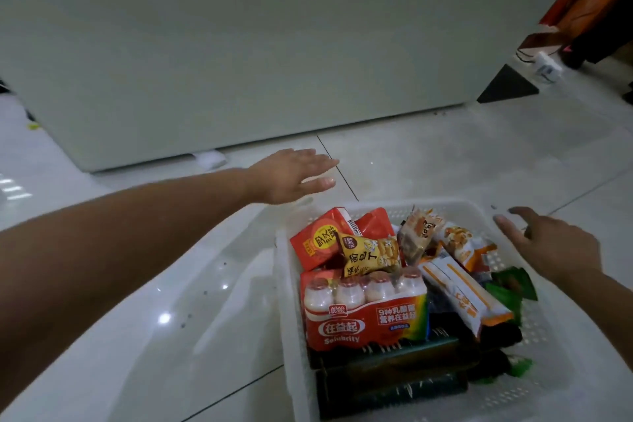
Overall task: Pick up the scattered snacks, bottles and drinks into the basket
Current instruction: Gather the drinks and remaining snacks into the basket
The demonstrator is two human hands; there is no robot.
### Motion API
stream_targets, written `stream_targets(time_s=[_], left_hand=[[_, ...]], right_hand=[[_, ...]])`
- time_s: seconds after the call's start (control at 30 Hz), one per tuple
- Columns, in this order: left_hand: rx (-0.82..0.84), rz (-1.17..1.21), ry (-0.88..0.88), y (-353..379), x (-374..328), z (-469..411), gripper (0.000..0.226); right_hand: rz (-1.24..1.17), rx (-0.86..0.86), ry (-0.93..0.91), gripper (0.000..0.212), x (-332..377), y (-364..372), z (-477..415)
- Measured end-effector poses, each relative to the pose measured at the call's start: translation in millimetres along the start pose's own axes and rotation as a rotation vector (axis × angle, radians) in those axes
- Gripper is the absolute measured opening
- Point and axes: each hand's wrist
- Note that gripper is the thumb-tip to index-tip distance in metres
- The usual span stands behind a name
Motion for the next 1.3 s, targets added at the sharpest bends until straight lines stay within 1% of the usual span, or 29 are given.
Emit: stream_targets(time_s=[0.07, 0.13, 0.2, 0.3, 0.37, 0.43, 0.5, 0.63, 0.8, 0.87, 0.93, 1.03, 1.13, 1.2, 1.3], left_hand=[[0.050, -0.128, 0.010, -32, 19, -3, 0.067], [-0.004, -0.148, -0.051, -60, 33, -10, 0.070], [-0.074, -0.163, -0.085, -74, 43, -11, 0.074], [-0.076, -0.221, -0.097, -69, 63, 2, 0.079], [-0.058, -0.238, -0.112, -60, 82, 16, 0.076], [-0.037, -0.230, -0.124, -51, 104, 29, 0.075], [-0.015, -0.228, -0.117, -42, 127, 46, 0.077], [0.025, -0.223, -0.069, -29, 163, 79, 0.085], [0.130, -0.257, 0.099, -27, 175, 95, 0.090], [0.151, -0.228, 0.136, -32, 167, 92, 0.092], [0.135, -0.189, 0.142, -31, 156, 86, 0.094], [0.111, -0.183, 0.184, -13, 141, 77, 0.096], [0.119, -0.231, 0.242, 28, 137, 80, 0.098], [0.159, -0.258, 0.271, 49, 140, 89, 0.100], [0.227, -0.319, 0.293, 63, 143, 101, 0.101]], right_hand=[[-0.080, -0.043, -0.013, 0.081, 17, -16, -29], [-0.168, -0.054, -0.031, 0.071, 40, -33, -55], [-0.222, -0.006, -0.075, 0.068, 62, -44, -76], [-0.217, 0.056, -0.139, 0.068, 101, -50, -104], [-0.230, 0.076, -0.130, 0.065, 133, -51, -110], [-0.193, 0.090, -0.128, 0.063, 162, -47, -106], [-0.145, 0.109, -0.123, 0.062, 188, -41, -93], [-0.178, 0.148, -0.049, 0.065, 236, -36, -51], [-0.261, 0.115, 0.068, 0.072, 291, -34, 15], [-0.303, 0.095, 0.054, 0.080, 319, -33, 46], [-0.366, 0.063, 0.009, 0.083, 351, -21, 82], [-0.412, 0.060, -0.104, 0.078, 392, 25, 134], [-0.368, 0.126, -0.169, 0.077, 398, 79, 172], [-0.340, 0.200, -0.173, 0.079, 389, 98, 193], [-0.346, 0.315, -0.090, 0.089, 361, 116, 220]])
Point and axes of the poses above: each hand's wrist, its own z-axis away from the middle knuckle, its own y-axis out of the palm, x = y × z, and after that the axes turned 8 degrees about -z, right-handed
